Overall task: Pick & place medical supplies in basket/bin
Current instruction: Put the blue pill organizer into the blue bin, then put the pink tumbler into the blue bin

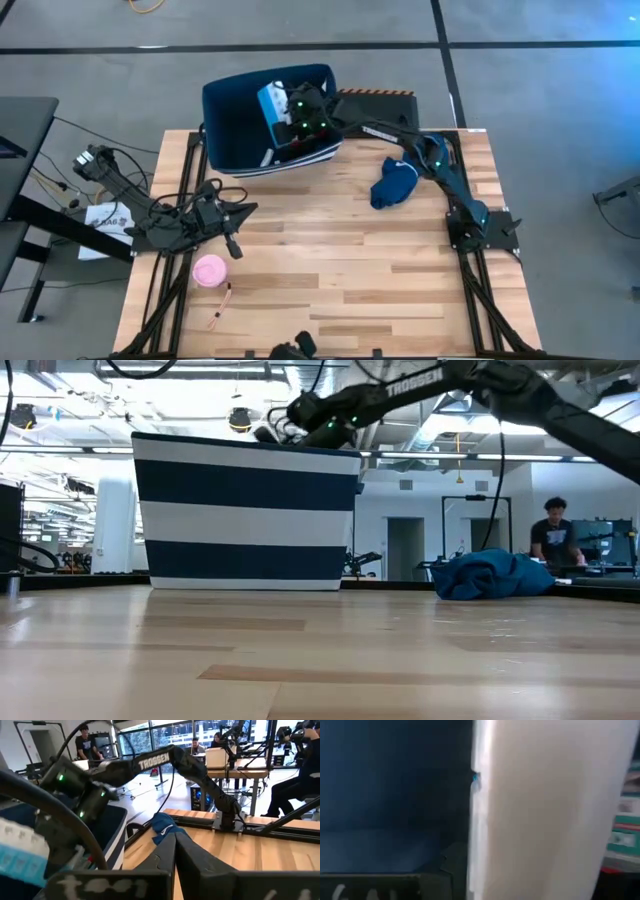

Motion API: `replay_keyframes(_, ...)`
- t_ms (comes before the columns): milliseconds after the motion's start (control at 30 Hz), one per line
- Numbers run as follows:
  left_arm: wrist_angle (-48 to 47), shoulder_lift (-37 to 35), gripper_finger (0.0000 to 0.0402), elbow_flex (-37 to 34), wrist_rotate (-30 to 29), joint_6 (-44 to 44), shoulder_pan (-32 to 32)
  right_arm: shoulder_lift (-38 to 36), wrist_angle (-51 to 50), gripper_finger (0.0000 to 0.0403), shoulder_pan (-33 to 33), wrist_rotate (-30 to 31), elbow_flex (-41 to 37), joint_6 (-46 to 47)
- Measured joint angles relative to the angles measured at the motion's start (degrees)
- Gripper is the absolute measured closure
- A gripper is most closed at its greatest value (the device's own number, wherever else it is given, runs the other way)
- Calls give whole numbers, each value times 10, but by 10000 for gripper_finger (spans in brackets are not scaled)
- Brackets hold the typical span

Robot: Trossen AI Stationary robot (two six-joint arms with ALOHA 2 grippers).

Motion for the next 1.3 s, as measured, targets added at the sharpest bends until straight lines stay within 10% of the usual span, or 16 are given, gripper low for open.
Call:
replay_keyframes(900,-43,0,401,0,13,-28,-6,-20,11,170,-10,-216,29,12)
replay_keyframes(1300,-196,16,401,0,156,-327,-63,-209,-6,177,45,-184,29,-122)
